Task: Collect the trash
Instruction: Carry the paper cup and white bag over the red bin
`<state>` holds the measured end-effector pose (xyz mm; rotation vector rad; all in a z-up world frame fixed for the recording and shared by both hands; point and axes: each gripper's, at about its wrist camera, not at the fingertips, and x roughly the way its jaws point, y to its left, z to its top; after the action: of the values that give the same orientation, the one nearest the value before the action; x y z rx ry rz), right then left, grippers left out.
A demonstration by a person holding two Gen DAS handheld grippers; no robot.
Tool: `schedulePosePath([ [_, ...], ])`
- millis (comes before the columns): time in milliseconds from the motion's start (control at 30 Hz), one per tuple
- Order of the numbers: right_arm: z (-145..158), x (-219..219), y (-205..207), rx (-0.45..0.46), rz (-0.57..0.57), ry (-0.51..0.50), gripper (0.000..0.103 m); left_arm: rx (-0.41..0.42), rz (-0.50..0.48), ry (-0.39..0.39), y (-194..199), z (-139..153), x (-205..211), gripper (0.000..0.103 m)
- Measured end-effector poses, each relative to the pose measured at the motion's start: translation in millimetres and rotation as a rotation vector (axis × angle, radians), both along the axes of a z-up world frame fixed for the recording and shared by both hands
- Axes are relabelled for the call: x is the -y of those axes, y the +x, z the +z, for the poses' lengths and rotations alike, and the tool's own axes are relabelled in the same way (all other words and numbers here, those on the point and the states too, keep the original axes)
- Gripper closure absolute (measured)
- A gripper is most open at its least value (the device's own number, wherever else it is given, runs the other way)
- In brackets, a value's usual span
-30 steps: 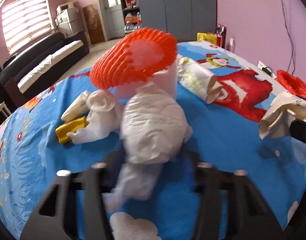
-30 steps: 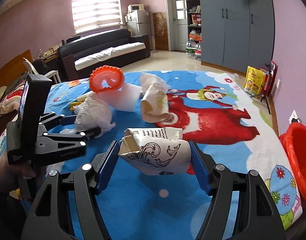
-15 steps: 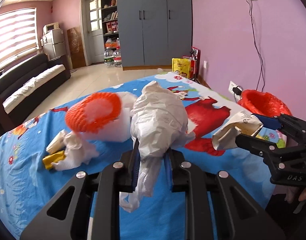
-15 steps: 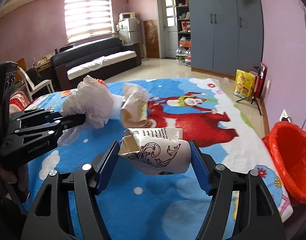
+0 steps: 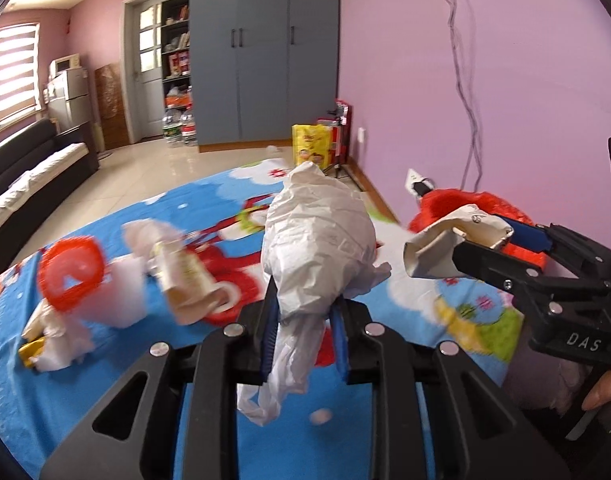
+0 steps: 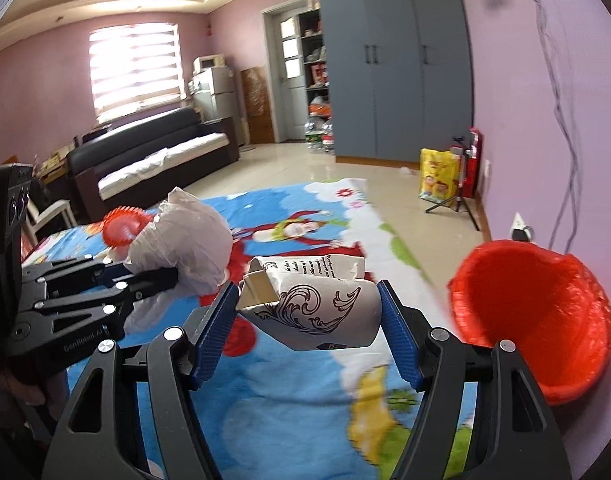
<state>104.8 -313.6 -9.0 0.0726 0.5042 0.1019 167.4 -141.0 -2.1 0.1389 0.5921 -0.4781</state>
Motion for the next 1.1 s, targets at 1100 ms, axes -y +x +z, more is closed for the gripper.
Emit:
schedulePosePath([
  [1100,-29.1,199.0,-17.3,-0.014,-0.382,-0.025,0.036,-0.055,-0.302,-0.092,60.6,-29.4,219.5,0.078],
])
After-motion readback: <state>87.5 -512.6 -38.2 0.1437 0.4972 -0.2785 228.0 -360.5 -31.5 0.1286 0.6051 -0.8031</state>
